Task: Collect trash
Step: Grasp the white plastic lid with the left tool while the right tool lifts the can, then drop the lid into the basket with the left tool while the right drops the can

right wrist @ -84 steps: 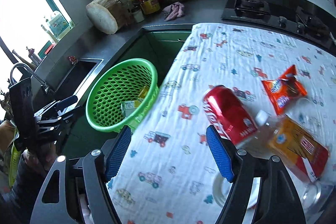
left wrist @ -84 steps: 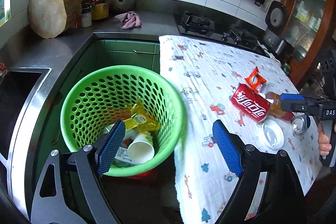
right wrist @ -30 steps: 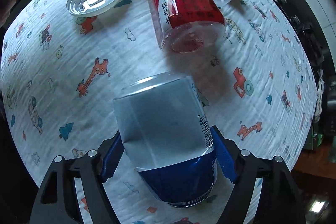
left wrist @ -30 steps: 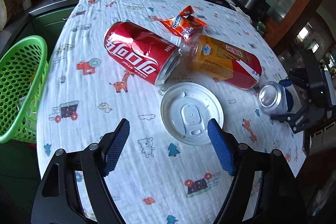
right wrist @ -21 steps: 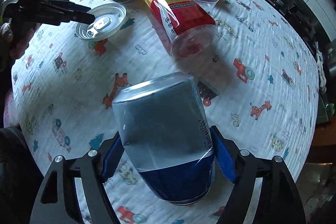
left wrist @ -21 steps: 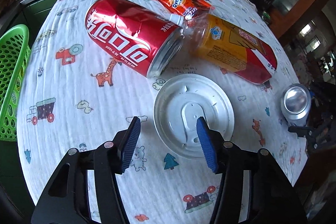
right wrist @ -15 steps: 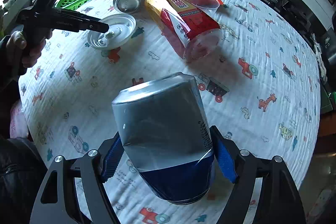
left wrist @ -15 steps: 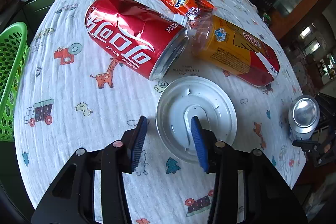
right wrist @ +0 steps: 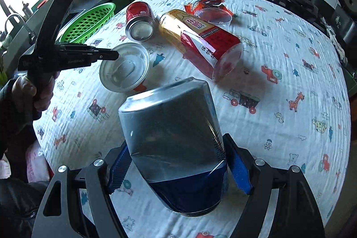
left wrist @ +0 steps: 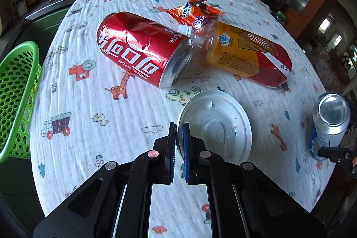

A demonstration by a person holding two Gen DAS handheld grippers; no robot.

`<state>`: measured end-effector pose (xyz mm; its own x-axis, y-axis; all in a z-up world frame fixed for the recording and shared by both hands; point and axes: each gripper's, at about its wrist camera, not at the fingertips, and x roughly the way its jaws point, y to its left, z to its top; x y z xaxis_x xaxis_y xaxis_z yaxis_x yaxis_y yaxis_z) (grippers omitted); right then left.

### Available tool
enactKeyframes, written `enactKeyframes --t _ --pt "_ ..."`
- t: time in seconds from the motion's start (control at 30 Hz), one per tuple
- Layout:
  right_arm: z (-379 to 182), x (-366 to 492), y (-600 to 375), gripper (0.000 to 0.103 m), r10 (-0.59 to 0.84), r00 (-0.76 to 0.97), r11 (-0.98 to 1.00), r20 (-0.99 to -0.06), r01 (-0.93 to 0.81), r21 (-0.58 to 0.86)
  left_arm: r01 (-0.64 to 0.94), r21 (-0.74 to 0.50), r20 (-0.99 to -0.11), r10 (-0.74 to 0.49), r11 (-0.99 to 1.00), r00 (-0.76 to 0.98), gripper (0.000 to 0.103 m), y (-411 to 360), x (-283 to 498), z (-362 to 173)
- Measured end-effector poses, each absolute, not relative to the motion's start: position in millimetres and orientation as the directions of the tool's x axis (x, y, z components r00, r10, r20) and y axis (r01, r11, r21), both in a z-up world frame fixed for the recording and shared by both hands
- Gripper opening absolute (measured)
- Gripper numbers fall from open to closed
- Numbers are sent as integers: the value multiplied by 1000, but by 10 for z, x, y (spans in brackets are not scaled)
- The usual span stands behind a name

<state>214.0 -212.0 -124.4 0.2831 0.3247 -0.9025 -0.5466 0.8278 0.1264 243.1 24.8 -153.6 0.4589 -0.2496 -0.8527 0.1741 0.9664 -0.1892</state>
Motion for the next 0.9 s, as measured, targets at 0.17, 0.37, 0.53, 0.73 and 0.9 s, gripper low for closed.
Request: enactKeyframes --t 0.17,0.37,0.53,0.73,0.9 --pt "-1196 2133 -2046 75 348 301 845 -888 -511 159 177 -195 -837 -258 965 482 5 331 2329 -1436" --pt "-1143 2120 -1881 75 367 320 849 -873 -499 175 178 -190 -815 -257 965 520 4 515 2177 -1272" --pt "-1110 2131 -1649 75 384 322 838 -865 -516 180 152 -190 -796 -243 970 555 4 787 2090 -1132" --pt "-1054 2207 -1309 75 413 322 816 -852 -545 190 88 -175 -769 -192 981 610 4 1275 2049 -918" --pt "-1024 2311 -984 75 428 316 798 -847 -571 191 -2 -137 -748 -102 991 655 4 1836 2078 -740"
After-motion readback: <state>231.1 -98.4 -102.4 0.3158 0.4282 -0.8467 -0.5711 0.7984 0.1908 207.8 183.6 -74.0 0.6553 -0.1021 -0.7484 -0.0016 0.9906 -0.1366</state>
